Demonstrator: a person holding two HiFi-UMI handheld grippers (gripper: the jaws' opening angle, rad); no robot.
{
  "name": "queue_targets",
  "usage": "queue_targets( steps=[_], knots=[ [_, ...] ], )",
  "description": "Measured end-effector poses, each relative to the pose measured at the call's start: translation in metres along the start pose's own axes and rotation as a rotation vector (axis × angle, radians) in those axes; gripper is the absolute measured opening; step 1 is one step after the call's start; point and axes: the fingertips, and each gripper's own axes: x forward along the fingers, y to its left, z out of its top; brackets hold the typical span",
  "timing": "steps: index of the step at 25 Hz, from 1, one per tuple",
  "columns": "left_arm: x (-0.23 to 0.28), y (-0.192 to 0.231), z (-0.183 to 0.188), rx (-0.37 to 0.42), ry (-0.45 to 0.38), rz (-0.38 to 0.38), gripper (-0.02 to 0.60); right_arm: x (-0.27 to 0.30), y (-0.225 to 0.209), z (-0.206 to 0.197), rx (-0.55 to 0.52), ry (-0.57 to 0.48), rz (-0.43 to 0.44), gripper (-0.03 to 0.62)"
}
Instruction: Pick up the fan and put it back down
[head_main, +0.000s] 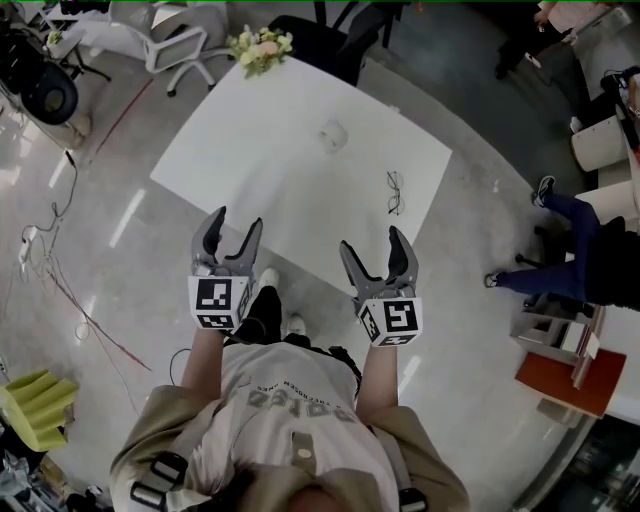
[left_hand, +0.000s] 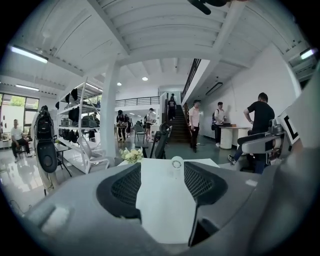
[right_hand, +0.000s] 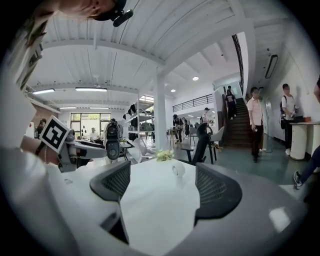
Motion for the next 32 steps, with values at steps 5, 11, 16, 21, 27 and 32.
queue_targets(
  steps=[5,11,16,21,27,32],
  knots=[
    [0.049,0.033,0.018,0.012,-0.011,-0.050,0.279,0.051,-0.013,0.013,-0.023,-0.006,-0.040,0.386],
    [0.092,0.059,0.033,0.027,-0.019,-0.106,0.291,0.098,-0.023,0.017,-0.066,-0.002,-0.070,0.387],
    [0.115,0.070,0.031,0.037,-0.022,-0.131,0.291,0.127,-0.032,0.009,-0.085,0.011,-0.075,0.387],
    [0.130,0.070,0.016,0.007,0.028,-0.159,0.291,0.149,-0.043,-0.009,-0.081,0.072,-0.078,0.387],
    [0.146,0.060,-0.008,-0.031,0.091,-0.184,0.291,0.181,-0.064,-0.045,-0.074,0.173,-0.068,0.387],
    [0.159,0.055,-0.032,-0.051,0.129,-0.183,0.293,0.216,-0.082,-0.080,-0.069,0.254,-0.049,0.385]
  ],
)
